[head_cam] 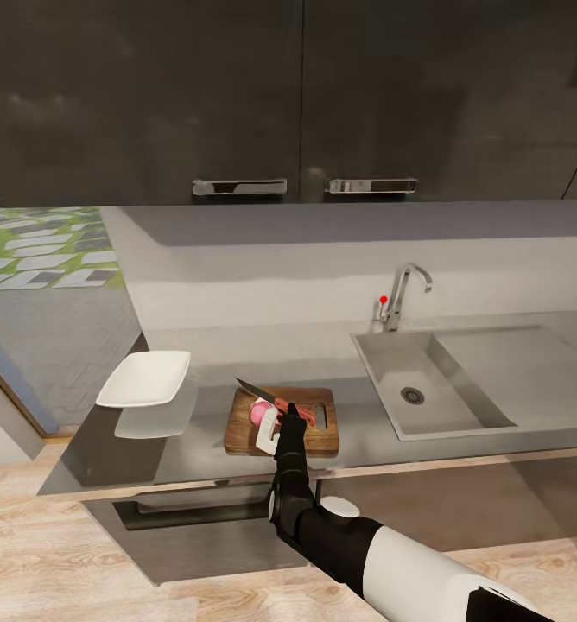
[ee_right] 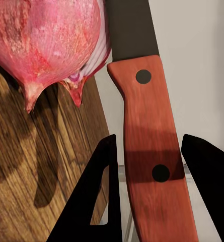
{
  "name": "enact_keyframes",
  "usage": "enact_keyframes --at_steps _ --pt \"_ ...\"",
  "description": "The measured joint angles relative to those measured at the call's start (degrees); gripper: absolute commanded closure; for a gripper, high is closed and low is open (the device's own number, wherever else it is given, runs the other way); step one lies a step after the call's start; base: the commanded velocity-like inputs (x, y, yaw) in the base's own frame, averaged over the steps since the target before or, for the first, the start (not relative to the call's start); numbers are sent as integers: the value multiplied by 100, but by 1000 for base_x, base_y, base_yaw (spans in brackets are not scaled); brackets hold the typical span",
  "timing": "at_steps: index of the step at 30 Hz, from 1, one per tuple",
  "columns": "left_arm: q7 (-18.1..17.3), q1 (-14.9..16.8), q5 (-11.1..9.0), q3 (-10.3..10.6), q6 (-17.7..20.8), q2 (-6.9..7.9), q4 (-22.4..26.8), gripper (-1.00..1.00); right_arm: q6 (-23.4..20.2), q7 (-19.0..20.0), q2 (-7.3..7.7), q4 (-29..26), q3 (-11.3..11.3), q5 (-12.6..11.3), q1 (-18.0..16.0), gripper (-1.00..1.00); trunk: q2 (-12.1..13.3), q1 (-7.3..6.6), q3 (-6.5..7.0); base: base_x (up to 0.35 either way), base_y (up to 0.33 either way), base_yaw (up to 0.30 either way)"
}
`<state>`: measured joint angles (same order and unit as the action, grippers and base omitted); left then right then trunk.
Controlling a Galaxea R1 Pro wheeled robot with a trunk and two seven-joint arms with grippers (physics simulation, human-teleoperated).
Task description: In the kitchen, take the Vidalia onion out of the sink, dice it on the chopping board with the paring knife, put the diced onion into the bowl on the countertop, then place both the paring knife and the chopping board into the sink.
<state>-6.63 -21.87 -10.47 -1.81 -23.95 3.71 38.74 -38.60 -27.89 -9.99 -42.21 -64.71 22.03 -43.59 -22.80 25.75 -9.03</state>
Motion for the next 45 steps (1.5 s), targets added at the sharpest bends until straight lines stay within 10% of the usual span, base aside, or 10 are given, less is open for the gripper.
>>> enact_keyframes --at_steps 45 --pt "0 0 0 0 0 0 -62 -100 0 -8 0 0 0 1 0 100 0 0 0 0 0 0"
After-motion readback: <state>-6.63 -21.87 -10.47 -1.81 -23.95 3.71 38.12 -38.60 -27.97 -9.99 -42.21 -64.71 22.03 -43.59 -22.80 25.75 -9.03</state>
